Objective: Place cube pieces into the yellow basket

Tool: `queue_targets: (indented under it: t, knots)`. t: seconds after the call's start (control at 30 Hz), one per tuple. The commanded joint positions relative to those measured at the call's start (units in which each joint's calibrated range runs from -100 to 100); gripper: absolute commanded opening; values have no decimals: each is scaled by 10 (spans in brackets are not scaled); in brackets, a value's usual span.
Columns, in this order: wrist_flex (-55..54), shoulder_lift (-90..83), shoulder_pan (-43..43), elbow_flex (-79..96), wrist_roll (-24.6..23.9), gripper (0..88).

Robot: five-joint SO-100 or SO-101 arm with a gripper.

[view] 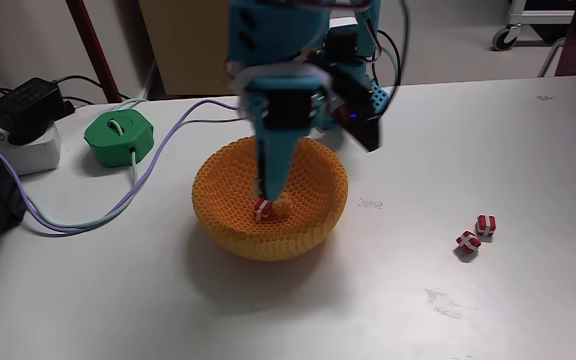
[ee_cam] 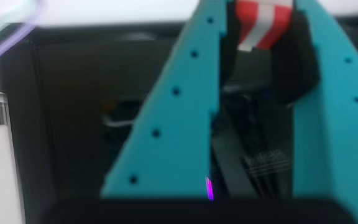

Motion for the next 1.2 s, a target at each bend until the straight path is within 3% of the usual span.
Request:
queue_targets:
  t: [0.0,0.07,0.23,0.33,0.43,0.5,0.63,0.77,0.93,1.17]
  knots:
    - [-32,-32,39,96,28,0]
    - [-52,-34,48,149,39,56]
    - [-34,-35,64,127,18,323]
    - [-1,-38,56,72,11,385]
    - [41,-54,23,2,8,358]
    - [43,-75,-25,-8,13,243]
    - [42,-101,-160,27,-11,232]
    - [25,-95,-299,62,-38,136]
    - [-8,-74,-412,90,-81,174]
    - [-52,7,-486,97,-125,199]
